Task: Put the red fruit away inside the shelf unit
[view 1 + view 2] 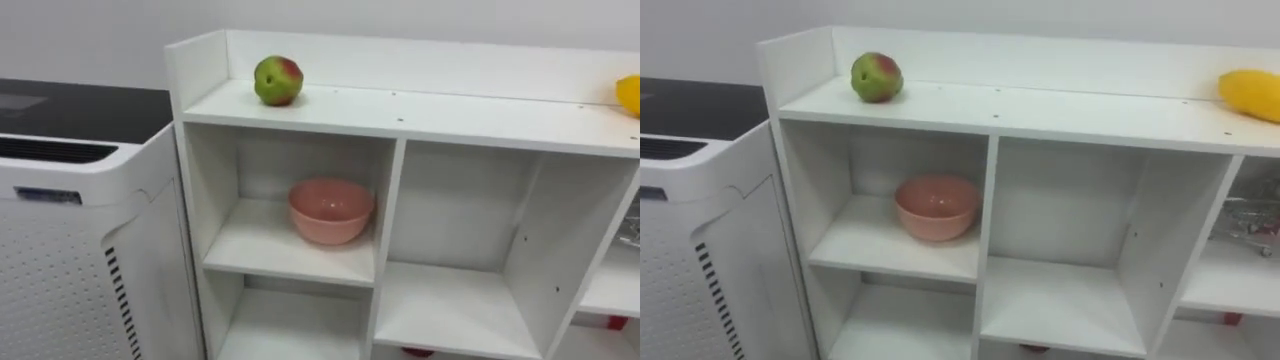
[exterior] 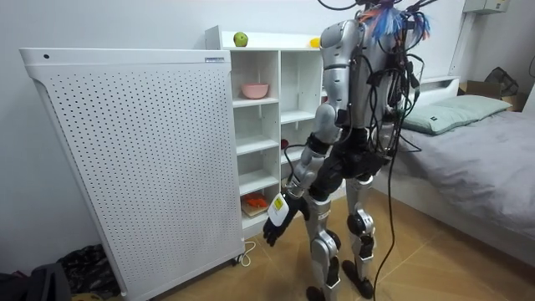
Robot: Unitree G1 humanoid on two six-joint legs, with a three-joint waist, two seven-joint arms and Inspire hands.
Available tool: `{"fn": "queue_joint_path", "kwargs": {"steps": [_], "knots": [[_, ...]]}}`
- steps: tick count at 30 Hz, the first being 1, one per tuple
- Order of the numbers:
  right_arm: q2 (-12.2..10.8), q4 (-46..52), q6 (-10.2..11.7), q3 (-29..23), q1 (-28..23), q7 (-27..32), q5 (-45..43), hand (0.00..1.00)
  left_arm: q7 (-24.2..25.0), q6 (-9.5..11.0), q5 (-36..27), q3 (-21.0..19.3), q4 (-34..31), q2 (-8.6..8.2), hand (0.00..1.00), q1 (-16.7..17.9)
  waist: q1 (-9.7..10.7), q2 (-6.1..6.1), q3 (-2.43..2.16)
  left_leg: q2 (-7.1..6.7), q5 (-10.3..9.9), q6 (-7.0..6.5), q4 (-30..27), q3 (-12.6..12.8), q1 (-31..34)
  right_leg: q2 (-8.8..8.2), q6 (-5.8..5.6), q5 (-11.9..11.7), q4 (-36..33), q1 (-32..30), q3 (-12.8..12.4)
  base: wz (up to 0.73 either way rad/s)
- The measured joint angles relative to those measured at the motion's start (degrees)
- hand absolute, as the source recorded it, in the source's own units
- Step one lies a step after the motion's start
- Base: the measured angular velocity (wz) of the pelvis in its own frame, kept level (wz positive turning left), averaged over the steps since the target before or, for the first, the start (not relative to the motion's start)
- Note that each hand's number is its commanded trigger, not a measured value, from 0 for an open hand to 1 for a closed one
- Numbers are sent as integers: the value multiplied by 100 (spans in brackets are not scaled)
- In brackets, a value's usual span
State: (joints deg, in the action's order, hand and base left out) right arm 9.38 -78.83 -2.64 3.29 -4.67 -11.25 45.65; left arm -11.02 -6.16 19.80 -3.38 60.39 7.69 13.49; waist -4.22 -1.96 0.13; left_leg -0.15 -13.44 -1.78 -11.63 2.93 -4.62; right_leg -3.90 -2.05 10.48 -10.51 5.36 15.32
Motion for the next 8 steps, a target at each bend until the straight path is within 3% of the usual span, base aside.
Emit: {"fn": "queue_joint_path", "kwargs": {"steps": [2, 5, 8], "knots": [[-37, 7, -6, 1, -46, -31, -407, 0, 4, -30, 65, -82, 88, -71, 0, -25, 12, -2, 4, 9, 0, 1, 3, 29, -66, 14, 5, -3, -7, 25, -96, -10], [-55, 51, -51, -2, -95, -38, -925, 0, 43, -115, 116, -119, 154, -72, 0, -24, 40, -19, 6, 38, -3, 5, 16, 121, -137, 18, 10, -2, 0, 50, -149, -13], [-50, 113, -52, -4, -99, -24, -1300, 0, 81, -211, 117, -142, 155, -44, 0, -58, 88, -29, 8, 62, 0, 7, 66, 213, -225, 53, 24, -26, -5, 49, -364, -20]]}}
